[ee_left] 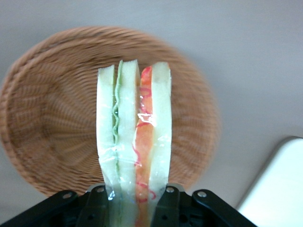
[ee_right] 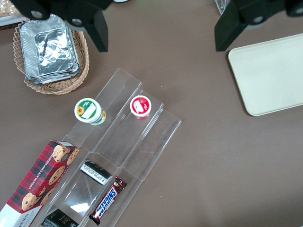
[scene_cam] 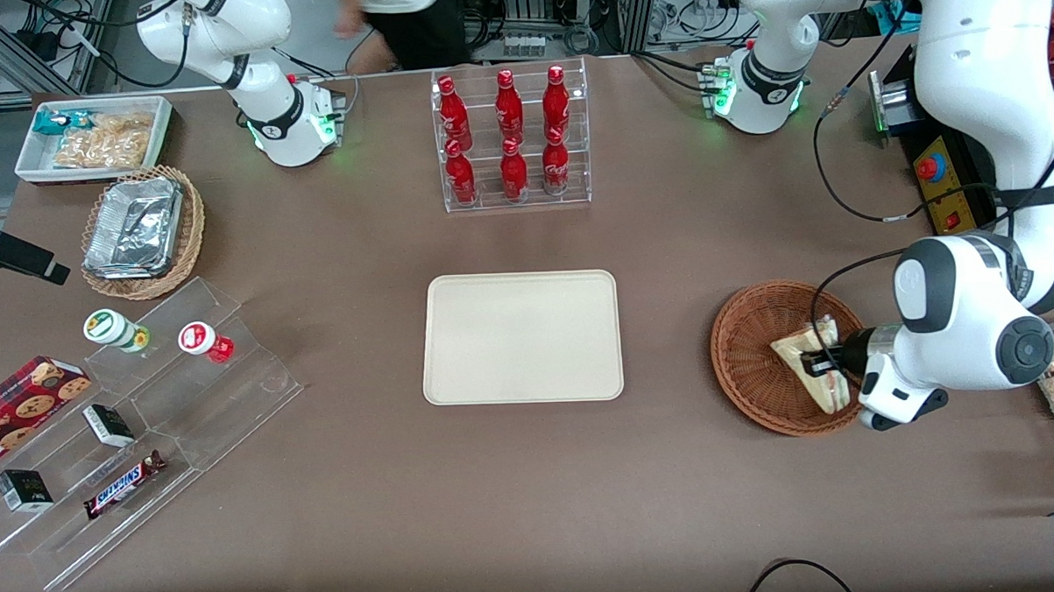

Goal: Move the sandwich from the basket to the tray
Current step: 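Lift the sandwich and carry it over the cream tray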

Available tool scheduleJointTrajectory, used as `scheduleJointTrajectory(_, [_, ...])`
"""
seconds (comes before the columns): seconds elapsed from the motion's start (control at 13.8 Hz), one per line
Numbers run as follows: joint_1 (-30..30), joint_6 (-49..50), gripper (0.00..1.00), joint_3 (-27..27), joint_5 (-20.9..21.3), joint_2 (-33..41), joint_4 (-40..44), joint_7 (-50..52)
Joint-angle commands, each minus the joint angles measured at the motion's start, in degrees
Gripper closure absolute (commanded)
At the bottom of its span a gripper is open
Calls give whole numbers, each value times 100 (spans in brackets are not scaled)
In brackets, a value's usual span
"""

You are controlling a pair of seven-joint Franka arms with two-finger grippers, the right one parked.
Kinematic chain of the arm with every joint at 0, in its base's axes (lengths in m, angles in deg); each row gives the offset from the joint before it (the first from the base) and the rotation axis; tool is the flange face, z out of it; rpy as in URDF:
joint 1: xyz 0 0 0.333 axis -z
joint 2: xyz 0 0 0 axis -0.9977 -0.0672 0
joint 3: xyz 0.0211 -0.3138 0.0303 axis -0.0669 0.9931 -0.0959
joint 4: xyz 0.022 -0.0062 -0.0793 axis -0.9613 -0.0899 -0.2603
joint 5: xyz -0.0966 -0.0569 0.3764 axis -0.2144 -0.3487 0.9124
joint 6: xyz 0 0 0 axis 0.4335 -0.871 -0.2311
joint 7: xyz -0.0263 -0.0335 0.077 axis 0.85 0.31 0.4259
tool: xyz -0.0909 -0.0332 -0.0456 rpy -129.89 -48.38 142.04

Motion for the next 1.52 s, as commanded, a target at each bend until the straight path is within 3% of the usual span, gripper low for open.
scheduleJointTrajectory(0.0, [891,274,87,-71,83,-21,353,372])
scheduleJointTrajectory(0.36, [2526,222,86,-63,65,-714,1072,1646])
scheduleJointTrajectory(0.72, [3503,46,86,-80,153,-1646,1890,2745])
scheduleJointTrajectory(1.01, [3890,-366,85,-80,610,-2113,2225,3449])
scheduleJointTrajectory(1.45, [4128,-384,84,-63,628,-2148,2208,3669])
